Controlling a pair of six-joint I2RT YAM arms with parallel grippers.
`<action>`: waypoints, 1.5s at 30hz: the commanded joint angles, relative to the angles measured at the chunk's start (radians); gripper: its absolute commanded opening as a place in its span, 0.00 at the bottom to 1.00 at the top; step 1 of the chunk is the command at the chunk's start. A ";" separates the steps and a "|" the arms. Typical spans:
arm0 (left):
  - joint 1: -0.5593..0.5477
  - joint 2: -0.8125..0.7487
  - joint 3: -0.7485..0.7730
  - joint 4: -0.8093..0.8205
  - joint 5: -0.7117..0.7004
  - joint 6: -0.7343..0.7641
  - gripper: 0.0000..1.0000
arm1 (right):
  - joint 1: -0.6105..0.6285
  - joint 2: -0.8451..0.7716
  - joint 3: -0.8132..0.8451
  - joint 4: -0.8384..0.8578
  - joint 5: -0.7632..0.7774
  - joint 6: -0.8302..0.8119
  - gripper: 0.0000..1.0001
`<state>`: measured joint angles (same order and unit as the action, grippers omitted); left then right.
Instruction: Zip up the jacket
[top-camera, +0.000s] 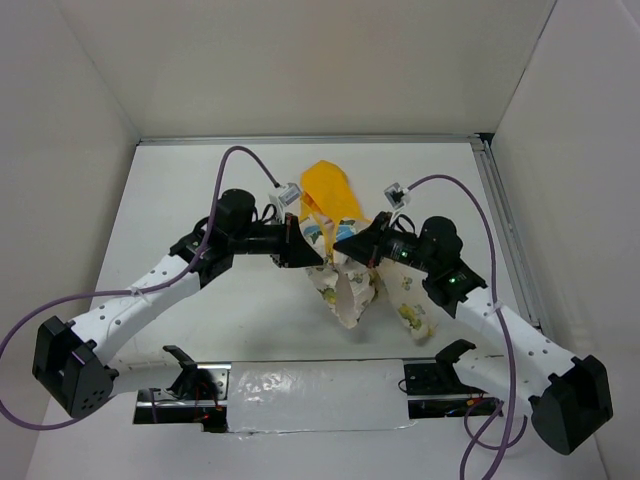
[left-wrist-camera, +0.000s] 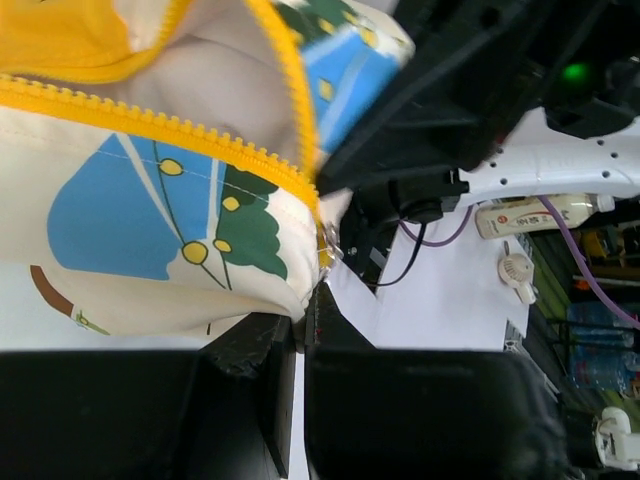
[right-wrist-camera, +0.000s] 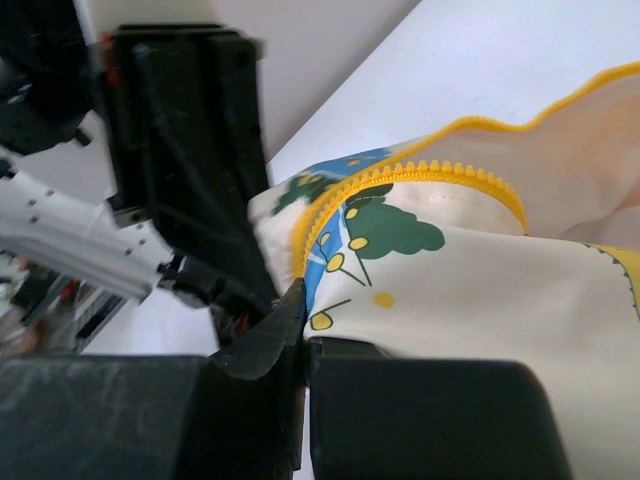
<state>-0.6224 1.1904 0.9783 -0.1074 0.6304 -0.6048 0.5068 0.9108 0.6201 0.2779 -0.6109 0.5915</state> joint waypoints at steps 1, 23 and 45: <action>0.003 -0.026 0.031 0.098 0.103 0.007 0.00 | -0.005 0.014 -0.007 0.101 0.147 0.014 0.00; -0.024 -0.074 0.071 -0.026 -0.077 0.016 0.00 | -0.016 -0.162 -0.028 0.196 0.291 -0.007 0.00; -0.072 0.074 0.183 -0.058 -0.184 -0.018 0.00 | 0.098 -0.053 0.046 -0.114 0.443 -0.140 0.00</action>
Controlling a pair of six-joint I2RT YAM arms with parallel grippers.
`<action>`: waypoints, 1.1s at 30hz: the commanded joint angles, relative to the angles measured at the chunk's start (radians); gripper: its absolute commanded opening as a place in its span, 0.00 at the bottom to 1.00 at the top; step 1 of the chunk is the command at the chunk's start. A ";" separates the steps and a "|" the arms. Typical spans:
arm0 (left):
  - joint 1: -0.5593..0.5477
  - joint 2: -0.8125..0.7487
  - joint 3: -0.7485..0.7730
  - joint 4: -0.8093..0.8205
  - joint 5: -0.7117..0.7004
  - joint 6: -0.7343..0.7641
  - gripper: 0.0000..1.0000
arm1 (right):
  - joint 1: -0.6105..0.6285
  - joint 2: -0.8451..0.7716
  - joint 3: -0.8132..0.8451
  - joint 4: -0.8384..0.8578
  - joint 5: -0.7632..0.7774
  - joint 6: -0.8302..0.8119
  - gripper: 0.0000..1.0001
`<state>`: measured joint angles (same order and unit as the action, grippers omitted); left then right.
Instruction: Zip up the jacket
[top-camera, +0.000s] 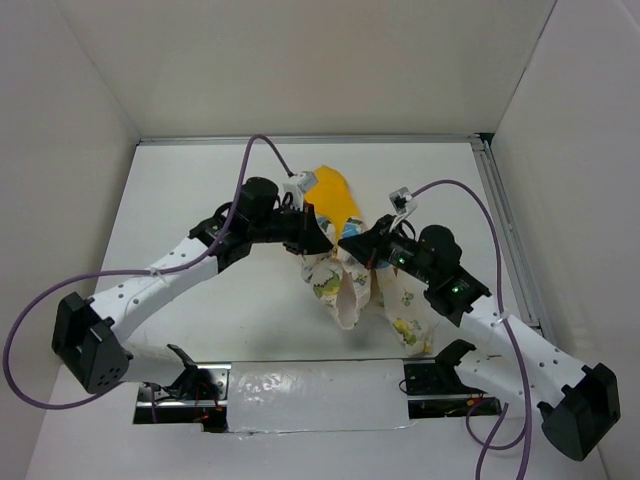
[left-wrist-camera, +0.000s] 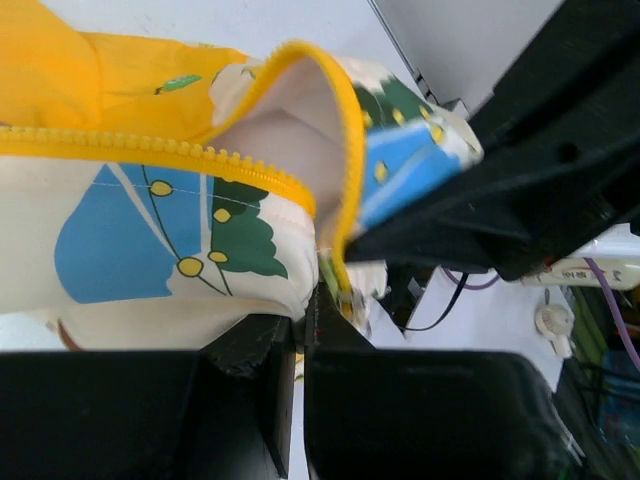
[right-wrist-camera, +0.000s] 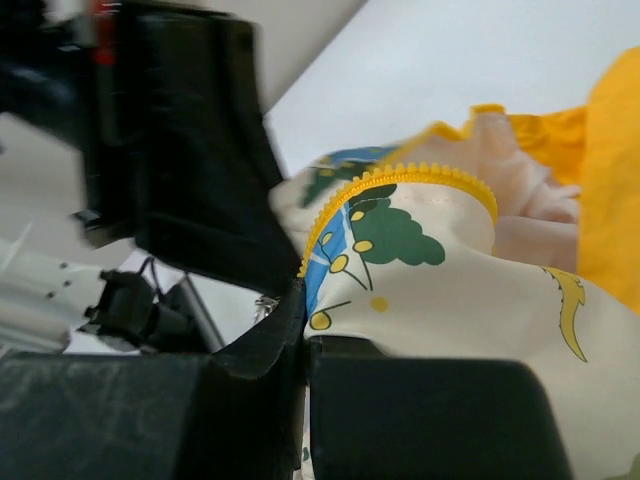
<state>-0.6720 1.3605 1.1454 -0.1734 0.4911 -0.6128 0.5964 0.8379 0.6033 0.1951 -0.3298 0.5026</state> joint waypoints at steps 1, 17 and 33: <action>-0.032 -0.110 0.008 -0.001 -0.060 -0.015 0.00 | 0.013 0.030 0.072 -0.029 0.184 -0.050 0.00; -0.186 -0.077 0.060 -0.104 -0.158 -0.034 0.00 | 0.080 0.064 0.043 0.354 0.321 0.071 0.00; -0.123 -0.184 -0.009 -0.135 -0.180 0.005 0.00 | -0.076 -0.186 -0.027 0.270 0.204 0.096 0.00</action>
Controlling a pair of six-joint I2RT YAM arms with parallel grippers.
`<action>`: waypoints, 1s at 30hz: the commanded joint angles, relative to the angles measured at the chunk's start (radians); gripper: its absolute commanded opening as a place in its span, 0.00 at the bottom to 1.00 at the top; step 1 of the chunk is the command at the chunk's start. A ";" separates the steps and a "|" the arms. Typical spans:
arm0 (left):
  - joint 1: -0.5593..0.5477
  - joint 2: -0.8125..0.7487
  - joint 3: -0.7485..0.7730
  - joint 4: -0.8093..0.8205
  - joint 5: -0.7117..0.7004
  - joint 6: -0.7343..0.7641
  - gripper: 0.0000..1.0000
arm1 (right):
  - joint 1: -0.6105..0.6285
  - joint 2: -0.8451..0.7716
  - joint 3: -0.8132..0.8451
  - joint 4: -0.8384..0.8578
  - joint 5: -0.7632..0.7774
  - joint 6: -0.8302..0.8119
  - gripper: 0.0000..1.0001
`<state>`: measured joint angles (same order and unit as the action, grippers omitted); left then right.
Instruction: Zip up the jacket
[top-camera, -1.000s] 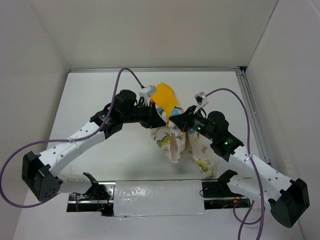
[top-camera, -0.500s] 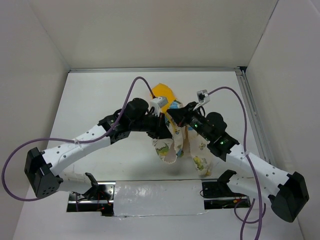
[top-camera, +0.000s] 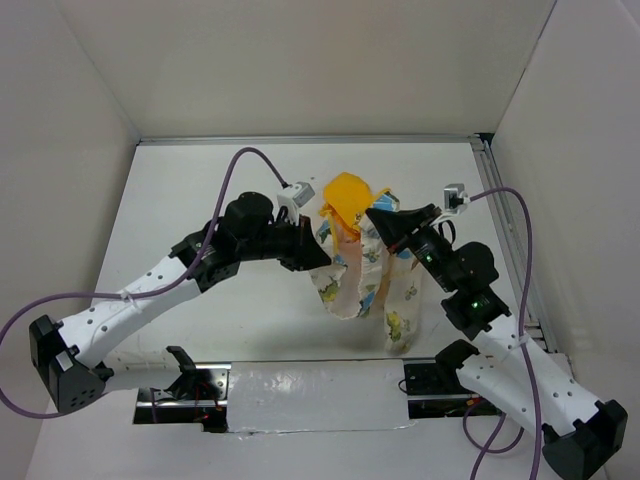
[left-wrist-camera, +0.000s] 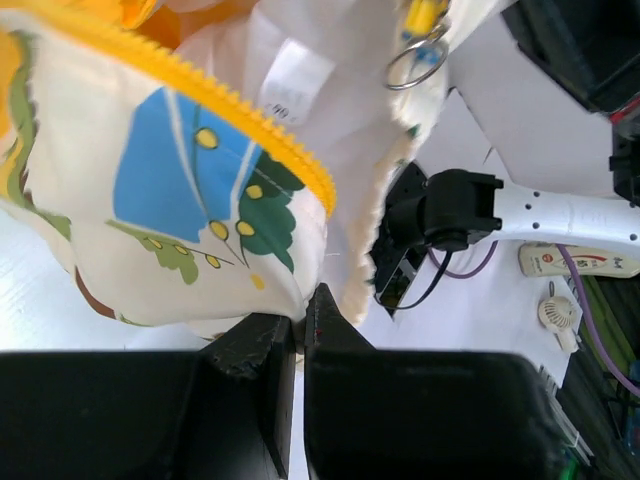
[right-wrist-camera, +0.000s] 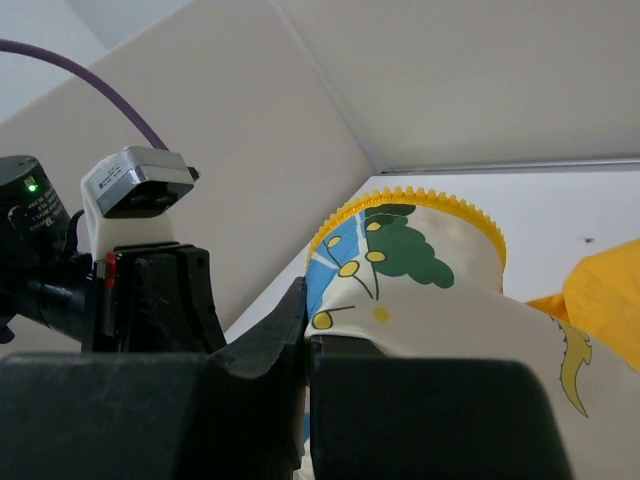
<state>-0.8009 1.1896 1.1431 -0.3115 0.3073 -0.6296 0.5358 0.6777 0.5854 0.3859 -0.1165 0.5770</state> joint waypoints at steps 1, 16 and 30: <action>0.008 -0.016 -0.011 0.000 0.007 0.025 0.00 | -0.029 -0.029 -0.009 0.071 -0.012 0.017 0.00; 0.239 -0.018 -0.020 0.161 0.167 0.033 0.00 | -0.074 0.028 -0.042 0.051 -0.342 0.032 0.00; 0.289 -0.001 -0.071 0.259 0.470 0.091 0.00 | -0.062 0.152 -0.033 0.195 -0.495 0.061 0.00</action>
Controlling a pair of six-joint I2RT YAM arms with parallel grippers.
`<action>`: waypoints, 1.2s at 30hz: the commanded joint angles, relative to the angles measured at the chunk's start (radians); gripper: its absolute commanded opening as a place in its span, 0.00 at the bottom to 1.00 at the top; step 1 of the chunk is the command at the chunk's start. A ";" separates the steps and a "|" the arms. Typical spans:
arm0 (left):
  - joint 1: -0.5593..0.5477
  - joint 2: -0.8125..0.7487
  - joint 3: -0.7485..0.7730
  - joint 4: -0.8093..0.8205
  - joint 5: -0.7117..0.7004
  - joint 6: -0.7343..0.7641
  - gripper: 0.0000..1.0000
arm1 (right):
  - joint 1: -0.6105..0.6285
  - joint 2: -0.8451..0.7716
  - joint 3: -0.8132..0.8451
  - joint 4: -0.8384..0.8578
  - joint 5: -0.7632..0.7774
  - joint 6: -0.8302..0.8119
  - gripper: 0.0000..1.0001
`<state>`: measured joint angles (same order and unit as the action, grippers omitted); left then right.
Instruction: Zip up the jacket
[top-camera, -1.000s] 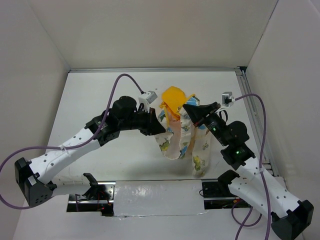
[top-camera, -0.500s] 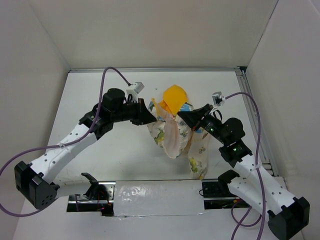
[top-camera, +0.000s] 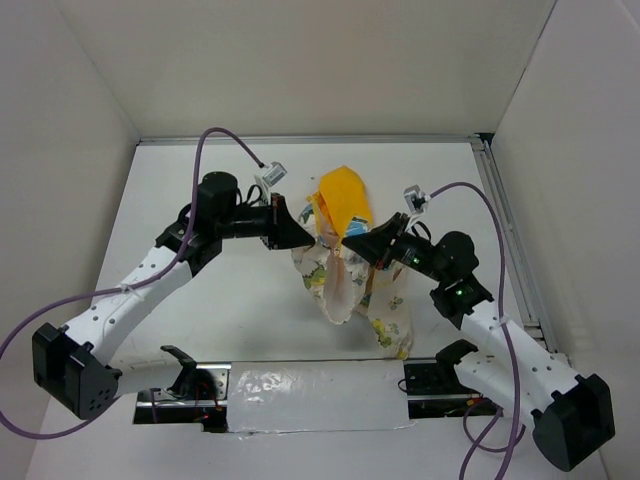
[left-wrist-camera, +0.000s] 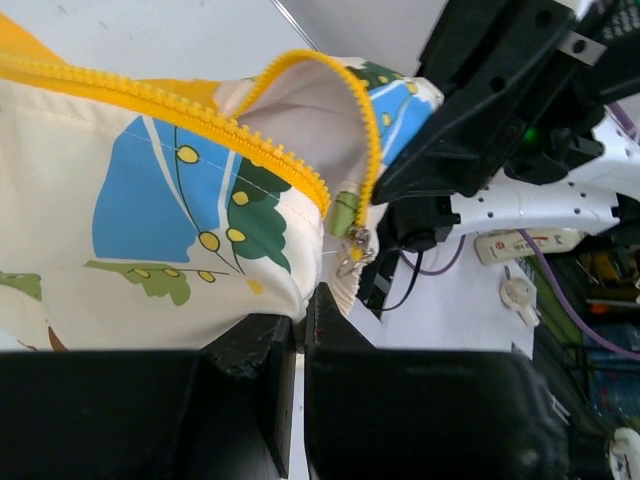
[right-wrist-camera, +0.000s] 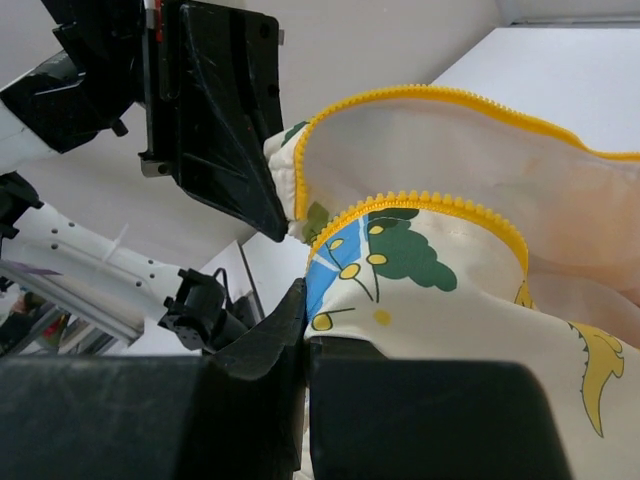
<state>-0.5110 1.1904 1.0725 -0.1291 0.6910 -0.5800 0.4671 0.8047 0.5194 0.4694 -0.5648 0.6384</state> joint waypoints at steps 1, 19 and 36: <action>-0.004 0.005 0.000 0.074 0.102 0.043 0.00 | 0.007 0.033 0.034 0.123 -0.056 0.004 0.00; -0.018 0.037 -0.032 0.118 0.173 0.008 0.00 | 0.034 0.149 0.050 0.281 -0.052 0.060 0.00; -0.018 0.021 -0.040 0.121 0.151 -0.012 0.00 | 0.036 0.131 0.022 0.311 -0.069 0.084 0.00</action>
<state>-0.5243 1.2289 1.0397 -0.0738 0.8230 -0.5835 0.4950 0.9577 0.5236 0.6724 -0.6174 0.7170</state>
